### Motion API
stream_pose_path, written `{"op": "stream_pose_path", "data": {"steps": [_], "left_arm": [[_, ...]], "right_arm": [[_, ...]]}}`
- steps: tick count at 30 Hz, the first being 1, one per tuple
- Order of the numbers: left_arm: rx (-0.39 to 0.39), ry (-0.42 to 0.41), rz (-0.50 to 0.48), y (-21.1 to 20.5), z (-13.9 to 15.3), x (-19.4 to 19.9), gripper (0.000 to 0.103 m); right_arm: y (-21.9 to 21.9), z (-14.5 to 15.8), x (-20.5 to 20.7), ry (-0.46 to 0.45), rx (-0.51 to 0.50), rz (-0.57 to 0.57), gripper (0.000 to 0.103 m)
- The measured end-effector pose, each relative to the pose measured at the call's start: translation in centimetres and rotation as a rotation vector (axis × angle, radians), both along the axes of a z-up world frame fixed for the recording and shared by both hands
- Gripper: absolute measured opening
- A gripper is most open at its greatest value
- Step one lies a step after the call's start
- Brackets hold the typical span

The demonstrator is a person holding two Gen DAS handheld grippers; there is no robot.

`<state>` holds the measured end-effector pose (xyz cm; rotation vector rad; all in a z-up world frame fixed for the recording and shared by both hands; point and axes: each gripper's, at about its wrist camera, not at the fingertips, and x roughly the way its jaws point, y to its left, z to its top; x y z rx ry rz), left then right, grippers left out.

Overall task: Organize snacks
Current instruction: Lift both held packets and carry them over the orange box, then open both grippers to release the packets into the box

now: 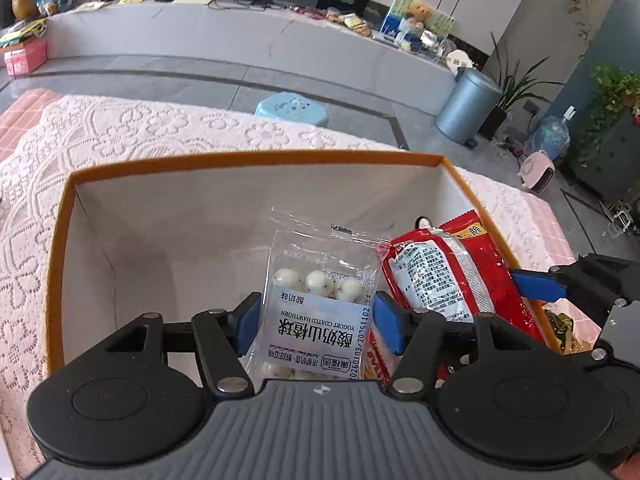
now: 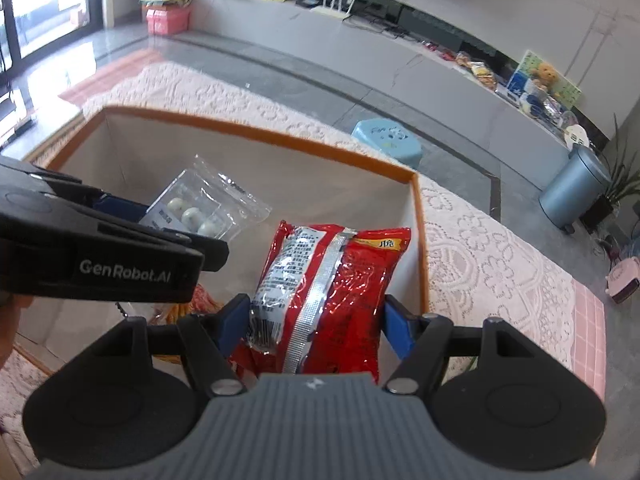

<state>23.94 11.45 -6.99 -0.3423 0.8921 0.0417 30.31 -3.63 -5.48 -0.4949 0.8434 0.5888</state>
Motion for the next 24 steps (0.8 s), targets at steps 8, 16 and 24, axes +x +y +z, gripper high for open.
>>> {"op": "stream_pose_path", "data": {"steps": [8,16,24], "left_arm": [[-0.017,0.042,-0.002,0.4,-1.1,0.4,0.071],[0.002,0.023,-0.021,0.0,-1.0,0.4,0.074],[-0.018,-0.086,-0.010,0.1,0.3,-0.9,0.083]], "right_arm": [[0.6,-1.5,1.2,0.035,-0.071,0.005,0.068],[0.8,-2.1,1.4,0.050,-0.095,-0.005,0.070],[1.0,-1.4,0.4,-0.006,-0.112,0.020,0.081]]}}
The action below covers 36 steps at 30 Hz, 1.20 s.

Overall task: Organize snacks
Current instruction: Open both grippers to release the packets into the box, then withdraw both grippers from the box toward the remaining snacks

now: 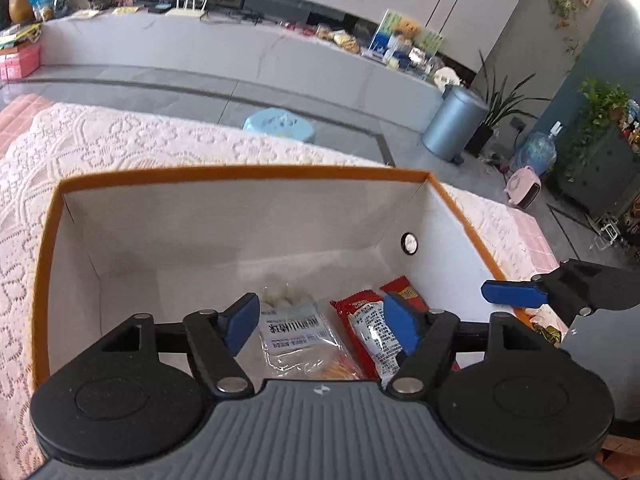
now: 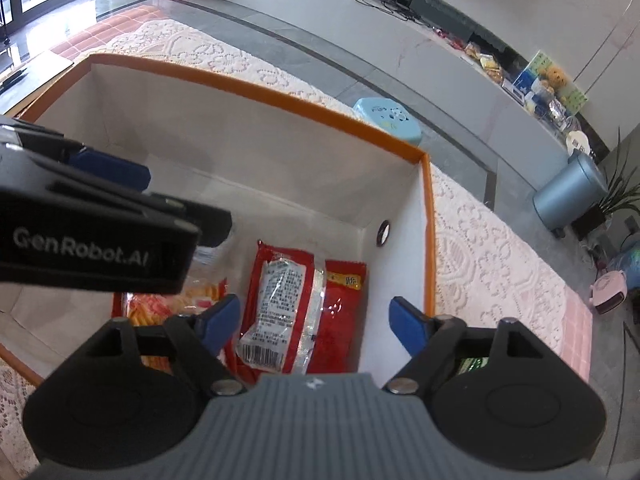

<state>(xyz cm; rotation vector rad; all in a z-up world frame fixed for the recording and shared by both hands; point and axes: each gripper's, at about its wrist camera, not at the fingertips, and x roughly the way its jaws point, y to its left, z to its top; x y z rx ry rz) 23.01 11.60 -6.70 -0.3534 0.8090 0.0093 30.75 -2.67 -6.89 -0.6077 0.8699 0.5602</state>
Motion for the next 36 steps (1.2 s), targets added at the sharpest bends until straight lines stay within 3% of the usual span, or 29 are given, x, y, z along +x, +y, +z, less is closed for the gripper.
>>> {"op": "stream_pose_path", "data": {"steps": [8,16,24,30,36], "left_arm": [[0.046,-0.078,-0.028,-1.8,1.6,-1.5,0.083],[0.131,-0.187,-0.094,-5.1,3.8,-4.2,0.083],[0.184,-0.223,-0.141,-8.8,5.8,-6.2,0.083],[0.170,-0.236,-0.203,-12.1,5.9,-8.5,0.083],[0.175,-0.226,-0.310,-15.8,5.3,-9.7,0.083]], "right_arm": [[-2.3,2.6,-1.9,-0.060,0.080,-0.041,0.082],[-7.2,5.6,-5.5,-0.118,0.256,-0.178,0.082],[-13.0,7.4,-10.7,-0.197,0.403,-0.299,0.083],[-16.7,7.3,-14.4,-0.255,0.401,-0.387,0.083],[-21.4,5.5,-16.8,-0.216,0.418,-0.504,0.083]]}}
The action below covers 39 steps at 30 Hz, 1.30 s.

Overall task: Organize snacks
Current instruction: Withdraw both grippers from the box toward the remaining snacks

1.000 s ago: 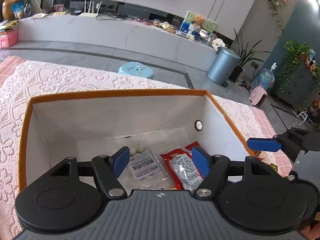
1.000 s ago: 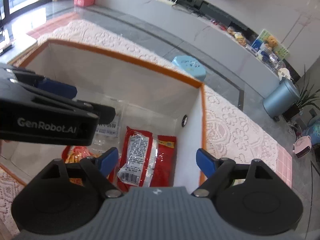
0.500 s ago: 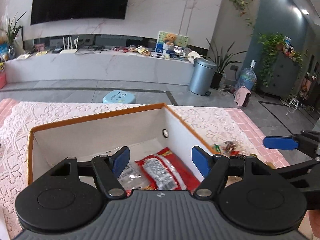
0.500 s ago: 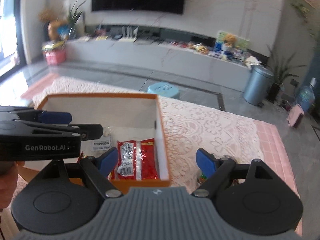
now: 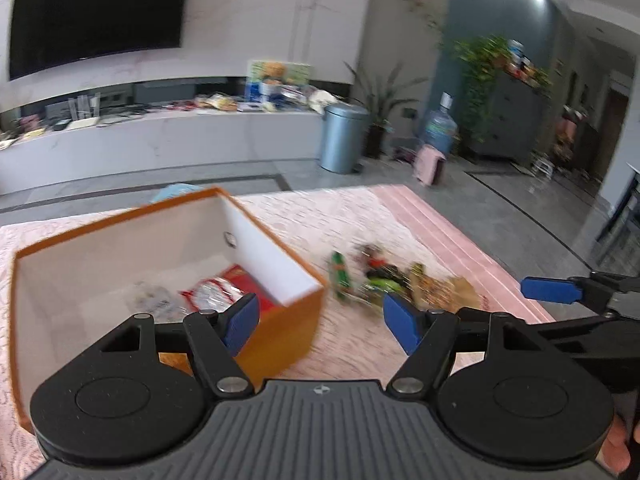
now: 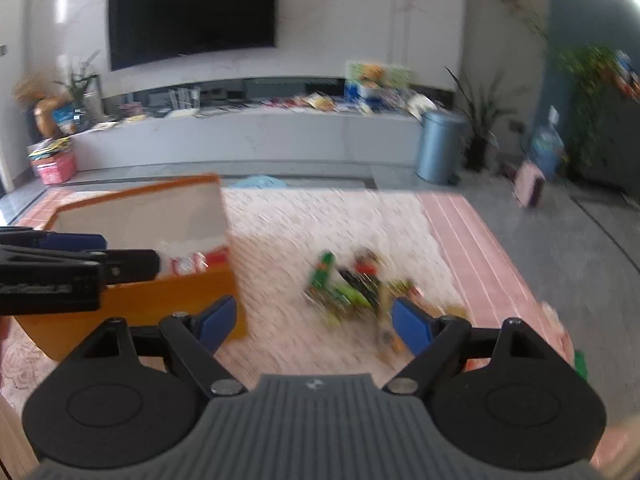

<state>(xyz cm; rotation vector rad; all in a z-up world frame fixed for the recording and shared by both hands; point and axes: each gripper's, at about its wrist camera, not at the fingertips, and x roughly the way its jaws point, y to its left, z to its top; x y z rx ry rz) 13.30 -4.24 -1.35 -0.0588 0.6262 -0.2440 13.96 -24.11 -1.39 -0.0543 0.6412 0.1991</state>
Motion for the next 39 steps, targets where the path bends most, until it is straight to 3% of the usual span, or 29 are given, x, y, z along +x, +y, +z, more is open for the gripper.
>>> {"op": "stream_pose_path", "data": {"steps": [9,17,25,31,35,39], "left_arm": [[0.006,0.039,-0.105,-4.6,-1.5,0.4,0.082],[0.007,0.065,-0.158,-7.2,-4.0,1.0,0.079],[0.009,0.118,-0.174,-9.1,-6.5,2.9,0.079],[0.080,0.096,-0.166,-10.0,-7.0,5.5,0.079],[0.199,0.059,-0.203,-11.3,-7.0,7.4,0.078],[0.313,0.099,-0.237,-12.6,-7.9,10.0,0.073]], "right_arm": [[-5.8,-3.0,-1.5,0.036,-0.024,-0.132,0.083],[-9.2,-4.8,0.4,0.106,-0.047,-0.206,0.083],[-10.8,-6.5,3.2,0.180,0.038,-0.214,0.082],[-10.7,-7.0,6.2,0.190,0.039,-0.219,0.081],[-10.7,-7.8,8.3,0.209,0.053,-0.210,0.082],[-10.6,-8.8,10.2,0.231,0.053,-0.182,0.081]]}}
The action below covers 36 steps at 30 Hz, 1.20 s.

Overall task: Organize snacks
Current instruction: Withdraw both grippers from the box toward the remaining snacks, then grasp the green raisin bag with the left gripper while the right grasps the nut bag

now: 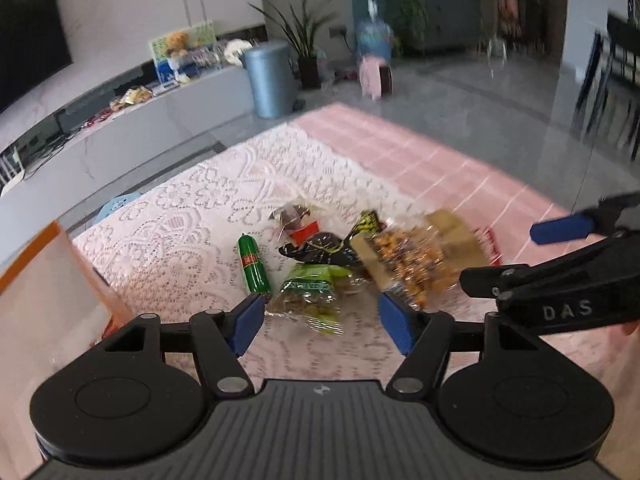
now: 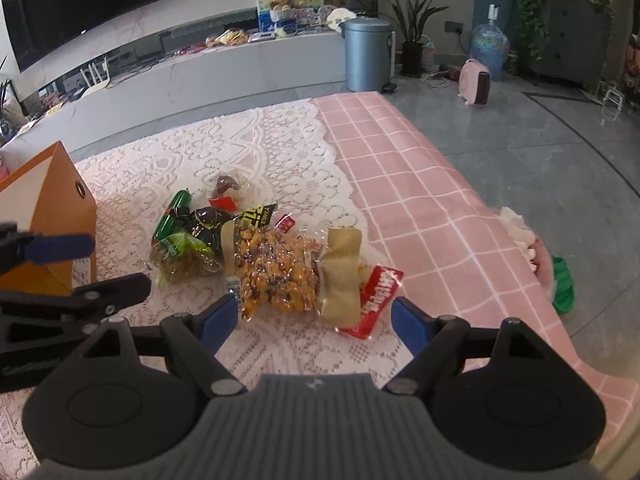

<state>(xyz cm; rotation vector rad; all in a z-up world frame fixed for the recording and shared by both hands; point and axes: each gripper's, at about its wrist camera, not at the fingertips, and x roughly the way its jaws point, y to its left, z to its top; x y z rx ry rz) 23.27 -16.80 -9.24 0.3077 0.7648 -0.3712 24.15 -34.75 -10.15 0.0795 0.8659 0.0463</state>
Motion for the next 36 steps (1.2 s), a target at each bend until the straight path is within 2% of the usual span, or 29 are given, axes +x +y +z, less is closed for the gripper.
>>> {"op": "stream_pose_path", "data": {"steps": [4,11,13,16,19,24,30,32,36], "left_arm": [[0.059,0.031,-0.024,-0.4,-1.1,2.3,0.070],[0.070,0.069,-0.016,-0.1,-1.8,4.2,0.071],[0.069,0.098,-0.007,-0.2,-1.9,5.1,0.072],[0.036,0.160,-0.020,-0.1,-2.3,6.1,0.072],[0.056,0.167,-0.026,-0.4,-3.0,6.4,0.072],[0.069,0.228,-0.005,-0.7,-4.3,7.3,0.072],[0.104,0.242,0.025,-1.2,-5.4,7.7,0.073],[0.113,0.238,0.032,-1.3,-5.6,7.6,0.068],[0.078,0.238,0.072,-0.9,-5.5,7.5,0.065]], "right_arm": [[0.5,-0.9,1.6,0.025,-0.002,0.055,0.081],[3.0,-2.4,3.8,0.026,-0.094,0.199,0.086],[3.7,-2.8,4.5,0.012,-0.125,0.215,0.090],[4.4,-3.6,5.4,0.006,-0.166,0.236,0.090],[4.3,-4.4,6.0,0.028,-0.176,0.229,0.092],[4.2,-4.8,6.1,0.019,-0.185,0.231,0.093],[4.8,-5.9,6.1,0.043,-0.231,0.254,0.093],[4.9,-6.1,6.1,0.049,-0.239,0.255,0.093],[4.7,-6.1,6.0,0.038,-0.237,0.239,0.085]]}}
